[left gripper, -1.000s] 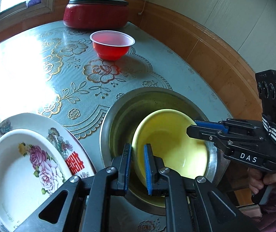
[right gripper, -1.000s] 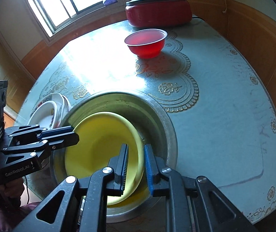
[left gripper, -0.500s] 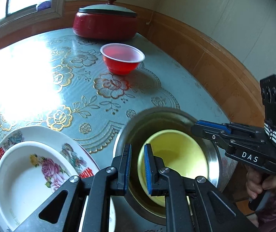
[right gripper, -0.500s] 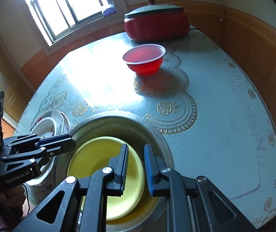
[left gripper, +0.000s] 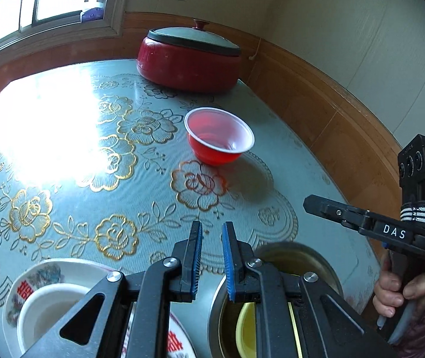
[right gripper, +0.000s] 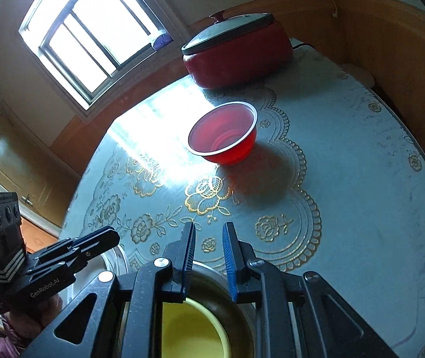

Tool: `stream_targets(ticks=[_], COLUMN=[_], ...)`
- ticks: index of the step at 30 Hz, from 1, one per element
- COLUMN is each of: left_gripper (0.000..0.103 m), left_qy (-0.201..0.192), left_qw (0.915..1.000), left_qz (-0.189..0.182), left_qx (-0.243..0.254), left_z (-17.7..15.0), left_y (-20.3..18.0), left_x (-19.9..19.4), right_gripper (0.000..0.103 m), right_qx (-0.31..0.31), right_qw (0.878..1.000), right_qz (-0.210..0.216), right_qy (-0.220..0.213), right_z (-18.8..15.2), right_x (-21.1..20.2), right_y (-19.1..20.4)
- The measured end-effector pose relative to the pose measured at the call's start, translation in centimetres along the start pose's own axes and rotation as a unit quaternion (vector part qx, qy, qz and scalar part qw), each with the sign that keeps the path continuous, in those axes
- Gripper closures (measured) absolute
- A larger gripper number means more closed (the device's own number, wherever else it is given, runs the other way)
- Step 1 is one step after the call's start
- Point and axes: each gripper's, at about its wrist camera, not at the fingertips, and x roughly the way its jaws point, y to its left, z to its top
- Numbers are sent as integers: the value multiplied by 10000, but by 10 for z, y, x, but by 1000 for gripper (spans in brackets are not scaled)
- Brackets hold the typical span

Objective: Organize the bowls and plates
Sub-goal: 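Move the left gripper to the rim of the red plastic bowl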

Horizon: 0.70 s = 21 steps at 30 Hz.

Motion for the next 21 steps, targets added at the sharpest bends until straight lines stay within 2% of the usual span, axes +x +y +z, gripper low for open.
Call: stream_targets(ticks=[5, 11, 13, 15, 17, 21], left_gripper=[89, 89, 86, 76, 71, 70], left_qy=[79, 124, 119, 127, 165, 144], left_qw=[9998, 9994, 9989, 9986, 9981, 9976], left_qz=[48, 17, -29, -20, -13, -62], left_qx=[-181, -326, -444, -505, -597, -674], left_z=[21, 45, 54, 63, 72, 88], left_y=[6, 12, 16, 19, 23, 27], left_x=[20, 42, 52, 62, 73, 88], right_gripper=[85, 85, 84, 83, 83, 83], right_qx=[504, 1074, 1266, 1381, 1439, 1493], right_qw=[9983, 9931, 9905, 9889, 9883, 9878], right_qz=[281, 478, 536, 556, 498, 429], right_qy=[99, 21, -9, -41, -68, -98], right_z=[28, 54, 60, 66, 70, 77], right_x=[22, 47, 56, 66, 73, 87], right_y=[-16, -39, -47, -54, -58, -65])
